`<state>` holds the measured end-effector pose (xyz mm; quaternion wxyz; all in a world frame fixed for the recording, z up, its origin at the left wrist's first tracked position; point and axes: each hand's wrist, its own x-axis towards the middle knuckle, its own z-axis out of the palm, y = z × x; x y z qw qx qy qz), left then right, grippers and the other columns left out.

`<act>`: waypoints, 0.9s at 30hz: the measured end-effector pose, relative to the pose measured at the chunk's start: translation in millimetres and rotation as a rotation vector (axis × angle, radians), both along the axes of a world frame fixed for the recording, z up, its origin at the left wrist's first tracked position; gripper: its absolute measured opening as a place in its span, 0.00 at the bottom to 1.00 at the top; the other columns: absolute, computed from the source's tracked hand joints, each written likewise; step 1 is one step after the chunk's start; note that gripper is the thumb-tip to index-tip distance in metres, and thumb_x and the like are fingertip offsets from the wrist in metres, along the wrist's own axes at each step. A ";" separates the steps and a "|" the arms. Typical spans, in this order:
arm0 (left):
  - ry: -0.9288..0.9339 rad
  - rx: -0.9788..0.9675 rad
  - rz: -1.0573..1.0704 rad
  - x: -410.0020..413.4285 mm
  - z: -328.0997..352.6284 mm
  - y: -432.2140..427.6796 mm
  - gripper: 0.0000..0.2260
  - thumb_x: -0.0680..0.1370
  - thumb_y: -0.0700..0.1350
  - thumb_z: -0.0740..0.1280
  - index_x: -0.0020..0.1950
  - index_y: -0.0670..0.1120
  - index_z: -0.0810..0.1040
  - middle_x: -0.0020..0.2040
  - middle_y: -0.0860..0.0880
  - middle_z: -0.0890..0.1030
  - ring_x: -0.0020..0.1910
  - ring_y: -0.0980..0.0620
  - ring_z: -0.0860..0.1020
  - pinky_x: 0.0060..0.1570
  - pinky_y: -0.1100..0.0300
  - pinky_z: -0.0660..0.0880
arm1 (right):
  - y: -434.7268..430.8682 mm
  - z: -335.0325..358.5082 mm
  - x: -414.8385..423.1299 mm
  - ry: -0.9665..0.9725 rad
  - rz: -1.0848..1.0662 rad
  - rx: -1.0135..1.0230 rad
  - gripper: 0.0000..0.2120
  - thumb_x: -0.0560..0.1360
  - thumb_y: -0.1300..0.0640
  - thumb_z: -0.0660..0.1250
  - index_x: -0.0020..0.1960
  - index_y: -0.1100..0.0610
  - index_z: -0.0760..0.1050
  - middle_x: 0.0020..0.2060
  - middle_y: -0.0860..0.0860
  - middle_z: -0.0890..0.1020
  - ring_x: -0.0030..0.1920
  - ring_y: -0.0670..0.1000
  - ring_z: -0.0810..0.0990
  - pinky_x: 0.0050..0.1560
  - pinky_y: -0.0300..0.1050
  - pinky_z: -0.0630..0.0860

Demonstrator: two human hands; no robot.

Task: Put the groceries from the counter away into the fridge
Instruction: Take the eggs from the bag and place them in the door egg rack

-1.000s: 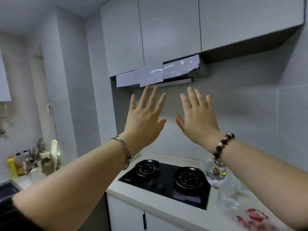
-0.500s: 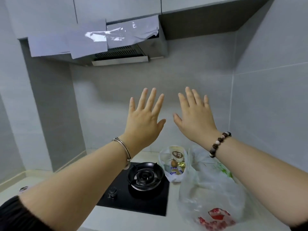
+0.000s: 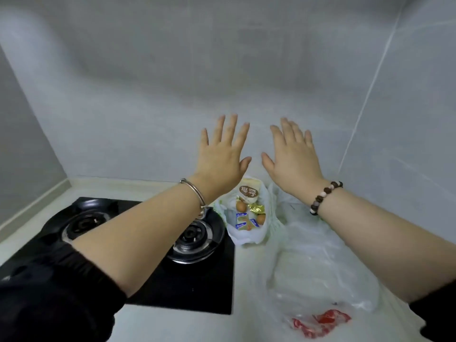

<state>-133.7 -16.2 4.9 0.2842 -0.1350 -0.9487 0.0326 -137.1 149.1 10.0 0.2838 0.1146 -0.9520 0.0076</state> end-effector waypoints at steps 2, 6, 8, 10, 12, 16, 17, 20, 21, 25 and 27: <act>-0.060 0.025 -0.001 -17.8 -22.1 2.1 0.31 0.81 0.58 0.51 0.78 0.48 0.42 0.78 0.45 0.40 0.76 0.42 0.41 0.71 0.39 0.47 | 6.5 -18.4 -16.3 -0.042 -0.005 0.013 0.30 0.79 0.45 0.55 0.76 0.58 0.53 0.76 0.58 0.52 0.76 0.57 0.50 0.73 0.57 0.47; -0.181 0.056 0.018 -43.8 -63.2 0.9 0.31 0.81 0.57 0.51 0.77 0.48 0.41 0.78 0.45 0.39 0.76 0.43 0.40 0.72 0.39 0.47 | 16.7 -50.0 -48.1 -0.123 -0.010 0.015 0.30 0.79 0.46 0.56 0.75 0.59 0.53 0.76 0.58 0.52 0.75 0.57 0.50 0.73 0.57 0.48; -0.221 0.075 0.025 -52.7 -82.4 -0.1 0.30 0.81 0.57 0.51 0.77 0.48 0.41 0.78 0.44 0.40 0.76 0.43 0.40 0.72 0.40 0.48 | 19.2 -64.0 -63.5 -0.159 -0.008 0.010 0.30 0.79 0.46 0.56 0.75 0.59 0.53 0.76 0.58 0.53 0.75 0.57 0.50 0.73 0.56 0.49; -0.256 0.084 0.046 -61.1 -101.1 -0.1 0.30 0.81 0.58 0.50 0.77 0.48 0.40 0.78 0.45 0.40 0.76 0.43 0.41 0.72 0.41 0.48 | 19.5 -79.0 -78.9 -0.184 0.013 0.006 0.30 0.79 0.46 0.56 0.75 0.60 0.54 0.75 0.59 0.54 0.75 0.58 0.52 0.73 0.56 0.50; -0.302 0.087 0.069 -70.8 -118.7 2.0 0.30 0.81 0.57 0.50 0.77 0.48 0.40 0.78 0.45 0.40 0.76 0.43 0.41 0.72 0.41 0.49 | 18.7 -95.4 -94.2 -0.205 0.046 -0.001 0.30 0.78 0.47 0.57 0.74 0.61 0.56 0.74 0.59 0.57 0.74 0.58 0.55 0.72 0.56 0.52; -0.385 0.107 0.082 -95.4 -153.6 11.5 0.30 0.81 0.57 0.50 0.78 0.48 0.42 0.78 0.45 0.41 0.76 0.43 0.42 0.72 0.42 0.49 | 20.6 -137.0 -124.7 -0.238 0.116 0.007 0.26 0.76 0.51 0.61 0.70 0.62 0.63 0.70 0.60 0.65 0.69 0.59 0.63 0.69 0.54 0.60; -0.404 0.116 0.086 -101.8 -163.9 14.1 0.29 0.81 0.57 0.50 0.78 0.47 0.42 0.78 0.45 0.42 0.76 0.44 0.42 0.72 0.42 0.49 | 21.2 -149.1 -132.2 -0.257 0.135 -0.001 0.25 0.75 0.53 0.62 0.69 0.62 0.65 0.68 0.60 0.68 0.68 0.59 0.65 0.68 0.54 0.62; -0.474 0.134 0.123 -117.6 -198.9 20.5 0.30 0.80 0.56 0.53 0.77 0.47 0.45 0.78 0.44 0.44 0.76 0.43 0.44 0.72 0.41 0.52 | 21.2 -184.7 -150.4 -0.327 0.220 0.044 0.18 0.70 0.57 0.66 0.59 0.63 0.73 0.57 0.59 0.76 0.59 0.60 0.73 0.60 0.53 0.70; -0.504 0.132 0.138 -121.4 -210.8 22.2 0.31 0.80 0.56 0.54 0.77 0.47 0.45 0.78 0.44 0.44 0.76 0.43 0.45 0.72 0.41 0.52 | 20.6 -197.1 -156.3 -0.343 0.247 0.084 0.15 0.68 0.59 0.68 0.53 0.63 0.76 0.51 0.59 0.77 0.53 0.60 0.76 0.55 0.53 0.73; -0.584 0.120 0.154 -133.8 -247.2 27.6 0.31 0.80 0.57 0.54 0.78 0.47 0.45 0.78 0.44 0.45 0.77 0.43 0.44 0.71 0.42 0.51 | 15.3 -229.5 -174.9 -0.459 0.286 0.338 0.07 0.66 0.63 0.71 0.44 0.61 0.77 0.43 0.57 0.78 0.46 0.57 0.77 0.47 0.49 0.75; -0.630 0.129 0.159 -143.0 -258.5 29.6 0.30 0.81 0.56 0.53 0.78 0.47 0.44 0.78 0.44 0.45 0.77 0.43 0.44 0.72 0.42 0.51 | 13.7 -242.3 -183.4 -0.519 0.258 0.416 0.09 0.75 0.62 0.61 0.54 0.60 0.74 0.53 0.56 0.76 0.55 0.56 0.74 0.52 0.49 0.72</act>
